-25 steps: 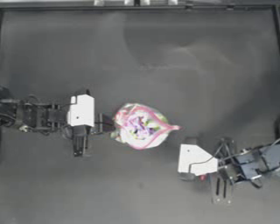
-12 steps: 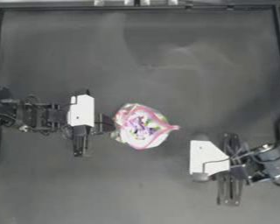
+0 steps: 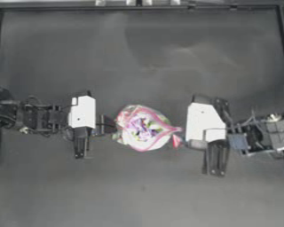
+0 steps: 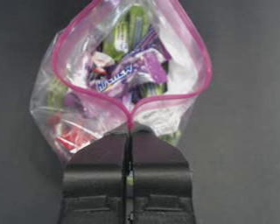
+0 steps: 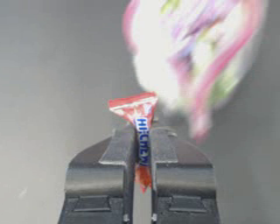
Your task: Put candy in bag
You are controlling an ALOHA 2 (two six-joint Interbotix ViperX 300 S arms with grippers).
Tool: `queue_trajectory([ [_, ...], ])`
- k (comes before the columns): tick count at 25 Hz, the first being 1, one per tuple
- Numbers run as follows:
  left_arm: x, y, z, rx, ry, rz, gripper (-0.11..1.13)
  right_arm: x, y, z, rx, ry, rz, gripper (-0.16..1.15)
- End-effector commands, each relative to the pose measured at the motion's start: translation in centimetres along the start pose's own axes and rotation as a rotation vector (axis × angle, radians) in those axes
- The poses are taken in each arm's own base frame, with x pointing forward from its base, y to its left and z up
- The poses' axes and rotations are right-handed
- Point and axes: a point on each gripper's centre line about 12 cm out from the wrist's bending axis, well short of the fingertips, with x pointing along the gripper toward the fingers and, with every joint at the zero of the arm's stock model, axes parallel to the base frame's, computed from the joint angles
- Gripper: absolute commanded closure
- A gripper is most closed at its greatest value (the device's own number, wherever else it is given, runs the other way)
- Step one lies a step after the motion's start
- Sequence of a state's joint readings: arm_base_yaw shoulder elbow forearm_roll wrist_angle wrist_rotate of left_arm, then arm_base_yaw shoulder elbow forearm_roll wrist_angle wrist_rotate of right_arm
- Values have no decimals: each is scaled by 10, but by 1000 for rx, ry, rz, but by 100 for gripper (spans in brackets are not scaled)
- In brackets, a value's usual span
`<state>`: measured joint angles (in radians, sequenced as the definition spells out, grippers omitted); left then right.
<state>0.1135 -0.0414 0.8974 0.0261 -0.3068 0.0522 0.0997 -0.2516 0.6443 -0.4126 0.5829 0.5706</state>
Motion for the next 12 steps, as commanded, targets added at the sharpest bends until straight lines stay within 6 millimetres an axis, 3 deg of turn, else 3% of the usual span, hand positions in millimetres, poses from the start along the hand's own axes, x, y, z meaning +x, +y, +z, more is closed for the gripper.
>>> queue_trajectory([
  [1,-2,0,14,6,-46,2,99,-10,-11,27,0,-95,-14,64],
  [6,-2,1,15,5,-51,3,99,4,-21,43,-2,-165,-5,64],
  [12,-1,0,14,6,-48,2,99,40,-26,51,-9,-190,16,64],
])
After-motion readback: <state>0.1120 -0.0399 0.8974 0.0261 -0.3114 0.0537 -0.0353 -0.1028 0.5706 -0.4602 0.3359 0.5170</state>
